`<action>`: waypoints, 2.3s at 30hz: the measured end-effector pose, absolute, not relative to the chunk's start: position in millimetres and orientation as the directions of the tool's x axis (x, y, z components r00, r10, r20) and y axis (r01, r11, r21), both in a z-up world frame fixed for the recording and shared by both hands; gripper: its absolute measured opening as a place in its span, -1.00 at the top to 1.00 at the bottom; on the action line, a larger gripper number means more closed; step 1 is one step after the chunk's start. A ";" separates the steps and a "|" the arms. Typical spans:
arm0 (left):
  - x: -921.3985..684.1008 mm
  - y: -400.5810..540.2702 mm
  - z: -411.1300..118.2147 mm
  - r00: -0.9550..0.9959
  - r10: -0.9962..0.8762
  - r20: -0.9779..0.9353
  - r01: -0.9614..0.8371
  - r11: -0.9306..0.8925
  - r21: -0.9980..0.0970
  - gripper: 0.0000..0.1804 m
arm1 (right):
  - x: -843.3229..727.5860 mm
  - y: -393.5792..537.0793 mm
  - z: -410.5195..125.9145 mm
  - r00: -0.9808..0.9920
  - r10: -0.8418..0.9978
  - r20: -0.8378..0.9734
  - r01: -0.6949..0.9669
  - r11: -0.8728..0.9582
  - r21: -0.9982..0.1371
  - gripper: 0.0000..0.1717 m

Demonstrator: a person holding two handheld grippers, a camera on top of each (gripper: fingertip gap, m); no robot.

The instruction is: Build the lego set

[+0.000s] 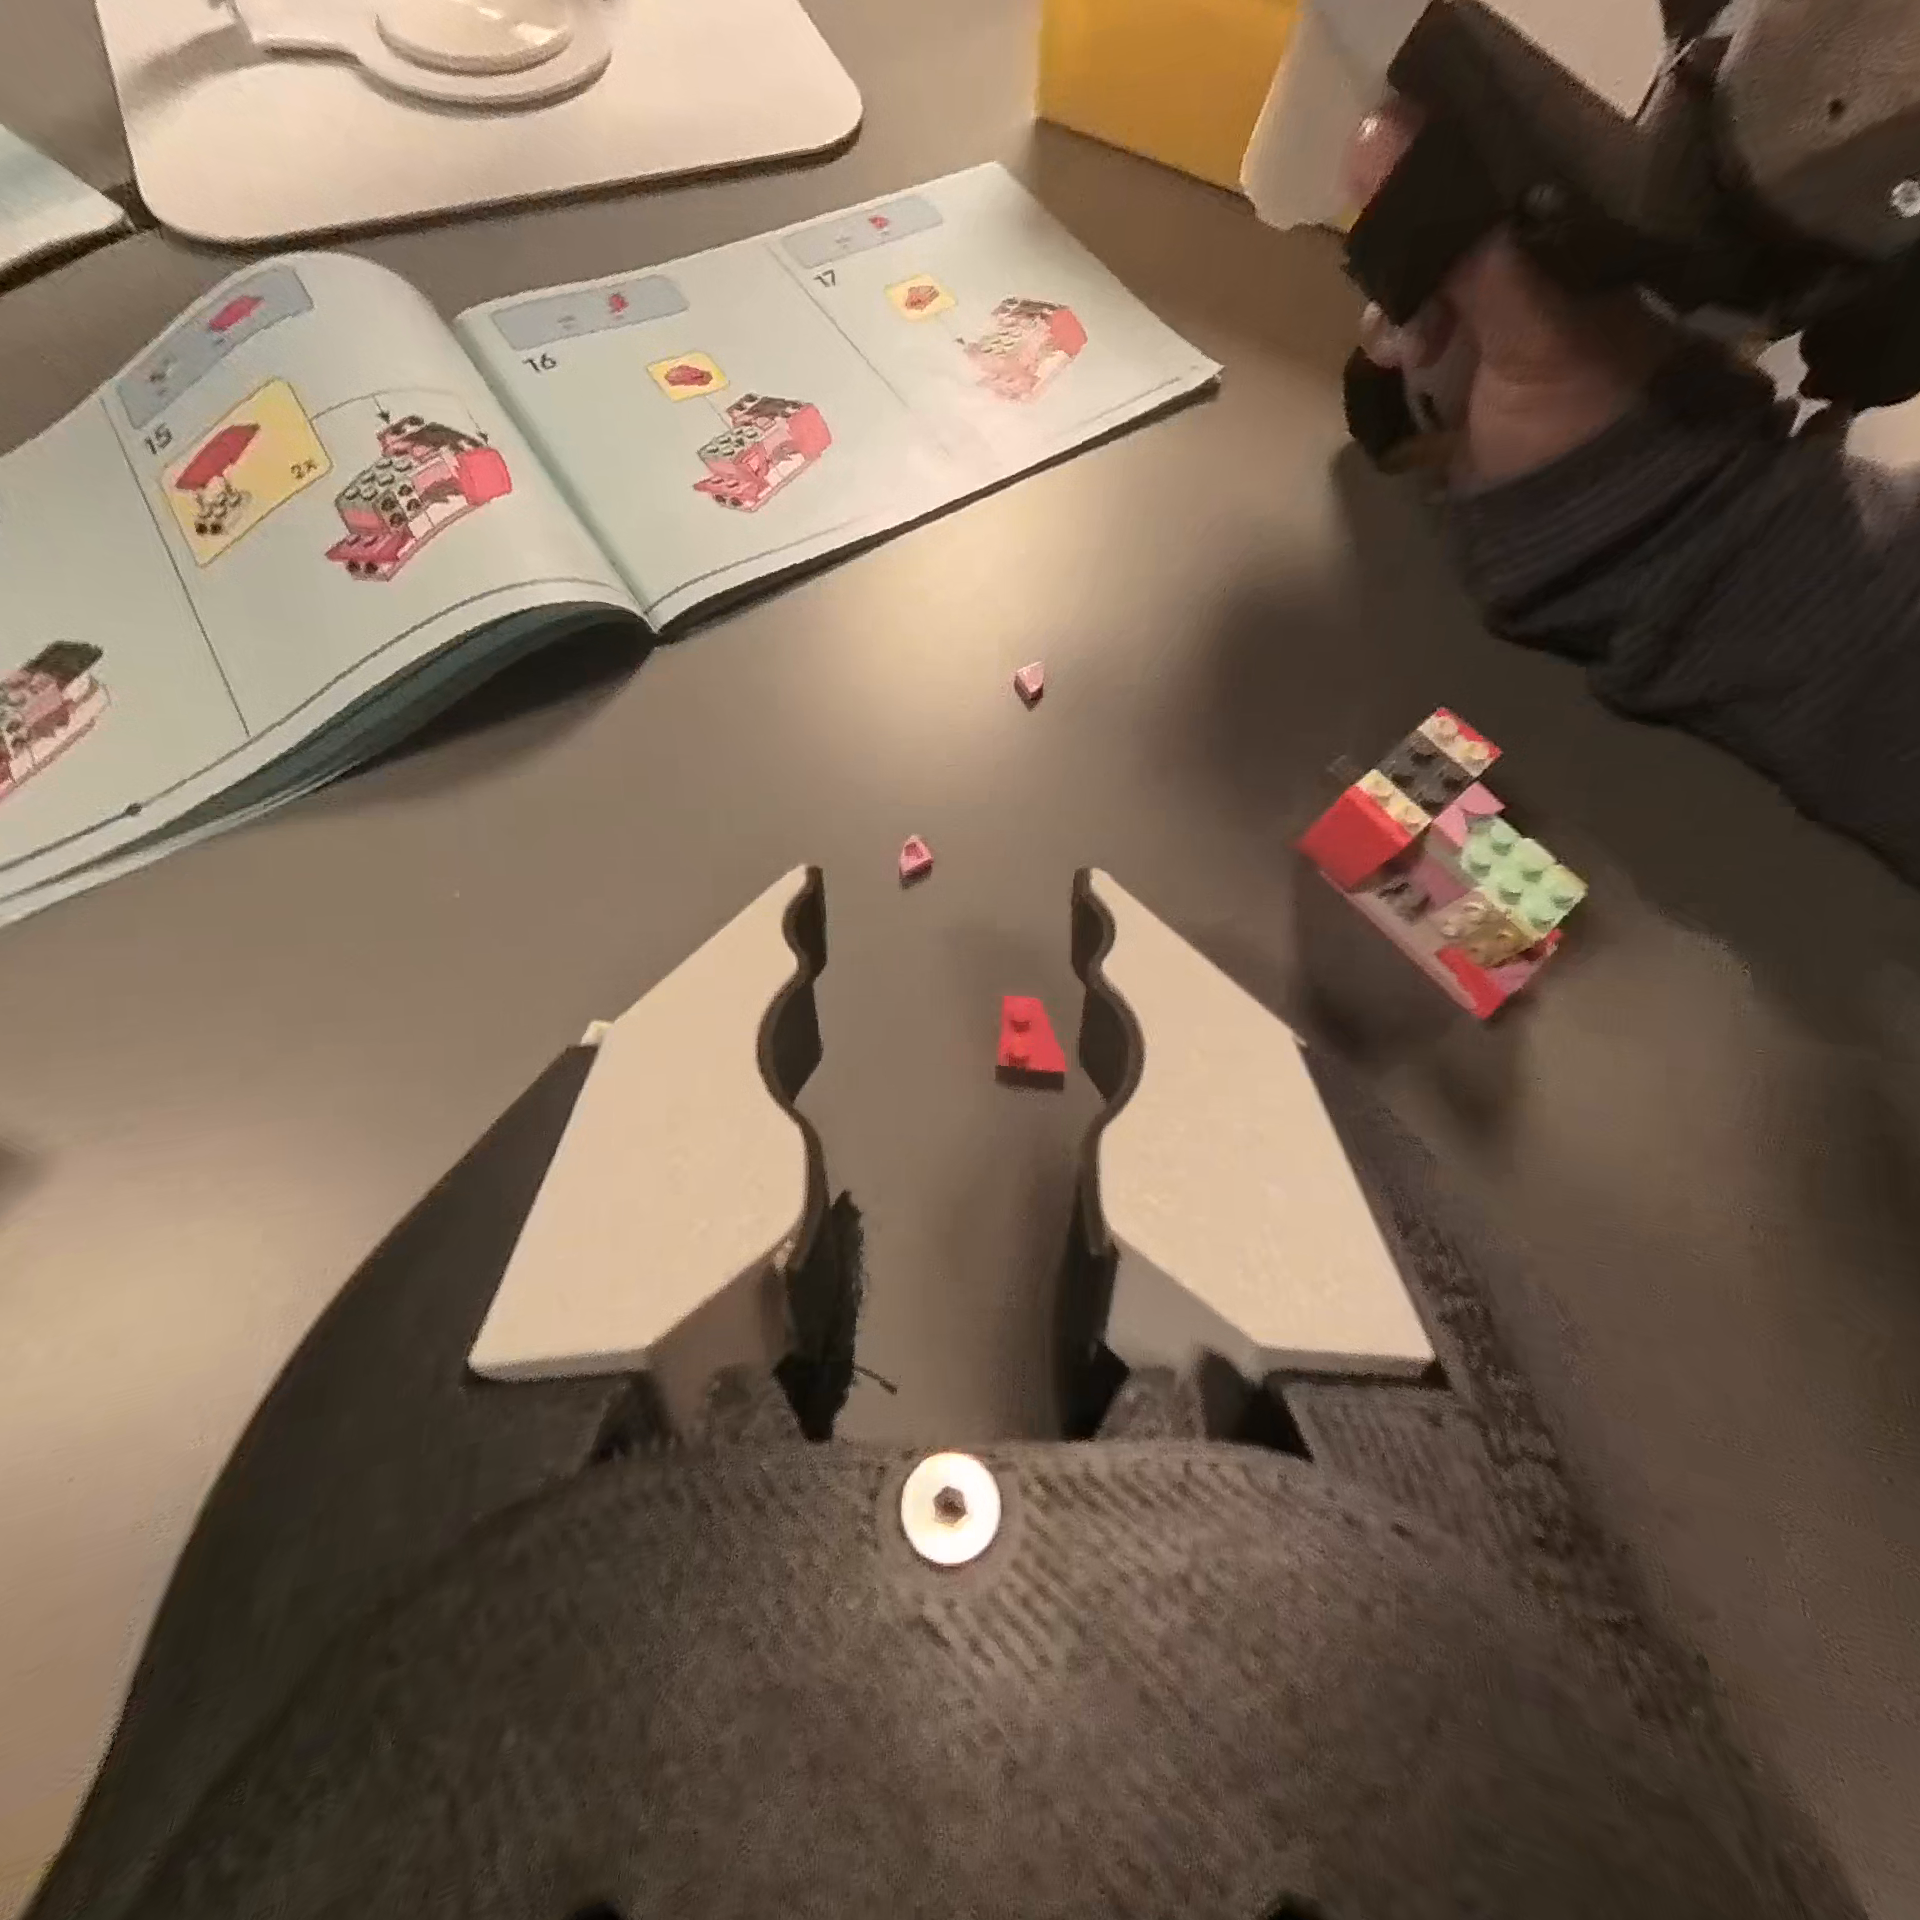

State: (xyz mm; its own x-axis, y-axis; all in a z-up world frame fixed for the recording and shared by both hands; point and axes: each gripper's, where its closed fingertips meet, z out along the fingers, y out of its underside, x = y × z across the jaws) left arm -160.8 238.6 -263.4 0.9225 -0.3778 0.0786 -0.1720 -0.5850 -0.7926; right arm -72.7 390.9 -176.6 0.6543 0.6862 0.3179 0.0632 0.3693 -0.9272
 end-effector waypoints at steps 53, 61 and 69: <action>-143.2 208.9 -297.1 0.775 -0.621 0.119 -0.367 -0.595 -0.715 0.86 | -39.8 399.9 -160.9 0.735 0.565 0.376 0.095 0.463 -0.881 1.00; -141.3 209.9 -296.5 0.774 -0.612 0.162 -0.330 -0.608 -0.722 0.87 | -47.1 400.1 -168.1 0.704 0.596 0.385 0.113 0.442 -0.890 1.00; -141.7 209.8 -296.6 0.767 -0.632 0.108 -0.378 -0.581 -0.721 0.87 | -51.7 398.6 -172.1 0.683 0.612 0.398 0.127 0.438 -0.890 1.00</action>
